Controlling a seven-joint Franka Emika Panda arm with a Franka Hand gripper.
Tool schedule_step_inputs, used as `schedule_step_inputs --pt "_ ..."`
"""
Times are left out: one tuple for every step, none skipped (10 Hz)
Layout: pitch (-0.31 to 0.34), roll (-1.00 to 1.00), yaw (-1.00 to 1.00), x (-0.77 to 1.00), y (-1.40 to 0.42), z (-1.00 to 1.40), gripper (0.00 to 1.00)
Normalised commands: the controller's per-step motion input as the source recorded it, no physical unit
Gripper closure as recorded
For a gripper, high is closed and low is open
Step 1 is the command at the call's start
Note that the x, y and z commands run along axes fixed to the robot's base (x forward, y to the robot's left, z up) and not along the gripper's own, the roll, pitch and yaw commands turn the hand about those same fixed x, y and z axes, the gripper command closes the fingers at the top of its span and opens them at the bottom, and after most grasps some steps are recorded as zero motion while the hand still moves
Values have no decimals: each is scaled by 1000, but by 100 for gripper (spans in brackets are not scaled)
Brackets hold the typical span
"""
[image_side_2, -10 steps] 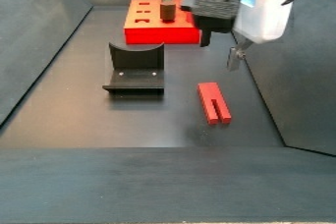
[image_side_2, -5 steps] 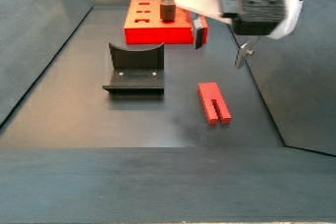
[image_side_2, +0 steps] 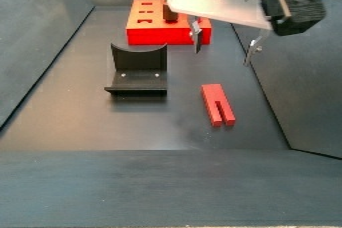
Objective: Pick up the double-square object. Move up. Rotate the double-square object. Place the double-square object on the fixture. Regrasp the double-square object. Move to above the board. Insert the double-square object.
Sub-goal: Rotate the double-square object.
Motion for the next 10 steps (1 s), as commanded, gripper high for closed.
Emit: schedule_step_inputs --pt "-49 6 1000 37 -1 -22 0" --pt "-57 7 1000 36 -1 -22 0" --pt "-79 9 1000 35 -1 -23 0" --pt "-81 9 860 34 -1 -23 0" --pt "-79 9 523 32 -2 -25 0" --pt "-78 9 336 30 -2 -26 0" --pt "0 0 0 0 0 -1000 0" --pt "-1 0 -60 1 0 -1000 0" --pt "-24 -6 -59 17 -1 -1000 0" --pt "-30 -17 -48 21 3 -1000 0"
